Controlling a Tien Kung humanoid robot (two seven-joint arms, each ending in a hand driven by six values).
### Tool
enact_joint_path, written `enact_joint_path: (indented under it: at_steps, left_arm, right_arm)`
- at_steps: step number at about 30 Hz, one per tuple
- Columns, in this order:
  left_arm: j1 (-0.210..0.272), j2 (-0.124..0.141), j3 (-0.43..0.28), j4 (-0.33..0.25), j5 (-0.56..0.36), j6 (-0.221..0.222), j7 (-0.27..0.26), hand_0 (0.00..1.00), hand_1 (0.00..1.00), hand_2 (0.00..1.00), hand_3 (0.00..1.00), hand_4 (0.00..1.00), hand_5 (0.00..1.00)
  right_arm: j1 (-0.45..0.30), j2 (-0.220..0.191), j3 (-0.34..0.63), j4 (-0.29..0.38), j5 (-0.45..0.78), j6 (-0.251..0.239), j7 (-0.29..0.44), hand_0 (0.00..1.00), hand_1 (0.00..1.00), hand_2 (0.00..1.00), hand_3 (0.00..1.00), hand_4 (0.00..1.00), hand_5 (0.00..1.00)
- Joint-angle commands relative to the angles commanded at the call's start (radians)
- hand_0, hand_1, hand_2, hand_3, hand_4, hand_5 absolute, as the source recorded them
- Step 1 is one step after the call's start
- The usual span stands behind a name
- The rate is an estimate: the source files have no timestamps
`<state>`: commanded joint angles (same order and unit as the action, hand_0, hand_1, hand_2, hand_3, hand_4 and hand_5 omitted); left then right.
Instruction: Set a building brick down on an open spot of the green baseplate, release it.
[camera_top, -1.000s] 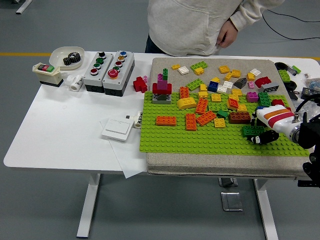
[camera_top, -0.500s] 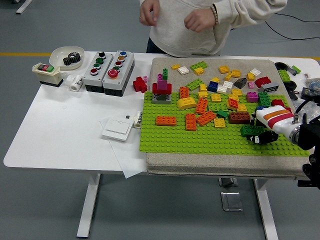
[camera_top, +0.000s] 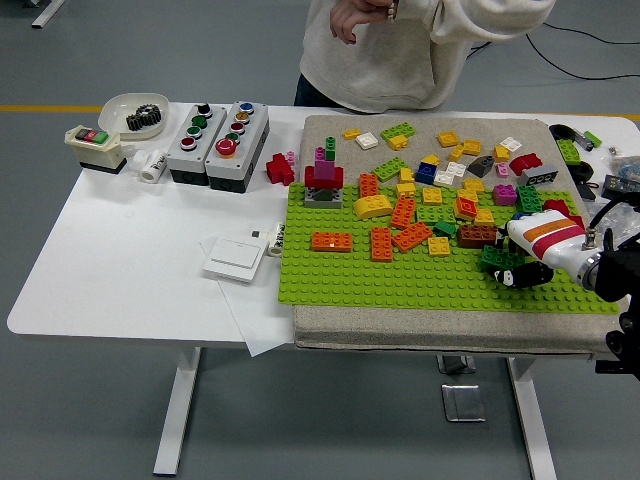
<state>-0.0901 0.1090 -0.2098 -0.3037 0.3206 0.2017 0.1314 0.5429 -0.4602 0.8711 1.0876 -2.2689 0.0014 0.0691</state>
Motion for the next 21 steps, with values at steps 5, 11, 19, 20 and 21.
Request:
enact_joint_path:
  at_steps: [5, 11, 19, 20, 21]
  left_arm:
    - [-0.002, 0.000, 0.005, 0.000, -0.007, 0.001, -0.003, 0.744, 0.763, 0.795, 0.697, 0.792, 0.753]
    - [-0.004, 0.000, 0.009, 0.000, -0.016, 0.002, -0.006, 0.745, 0.763, 0.795, 0.698, 0.792, 0.752]
    - [-0.006, 0.000, 0.011, 0.001, -0.020, 0.003, -0.007, 0.746, 0.763, 0.795, 0.698, 0.792, 0.752]
    - [-0.006, 0.000, 0.011, 0.000, -0.020, 0.003, -0.007, 0.746, 0.763, 0.795, 0.698, 0.792, 0.752]
    - [-0.006, 0.000, 0.010, 0.000, -0.020, 0.003, -0.007, 0.746, 0.763, 0.795, 0.698, 0.792, 0.752]
  right_arm:
    - [-0.007, -0.013, -0.002, 0.034, 0.000, -0.007, 0.007, 0.234, 0.350, 0.471, 0.504, 0.672, 0.491]
    - [-0.015, -0.031, -0.018, 0.086, 0.000, -0.015, 0.015, 0.235, 0.350, 0.471, 0.508, 0.647, 0.486]
    - [-0.003, -0.053, -0.130, 0.192, 0.000, -0.034, 0.051, 0.237, 0.352, 0.471, 0.510, 0.629, 0.471]
    - [0.004, -0.053, -0.149, 0.194, 0.000, -0.039, 0.058, 0.237, 0.352, 0.471, 0.510, 0.629, 0.471]
    - [0.011, -0.051, -0.167, 0.192, 0.000, -0.043, 0.066, 0.237, 0.352, 0.471, 0.510, 0.629, 0.471]
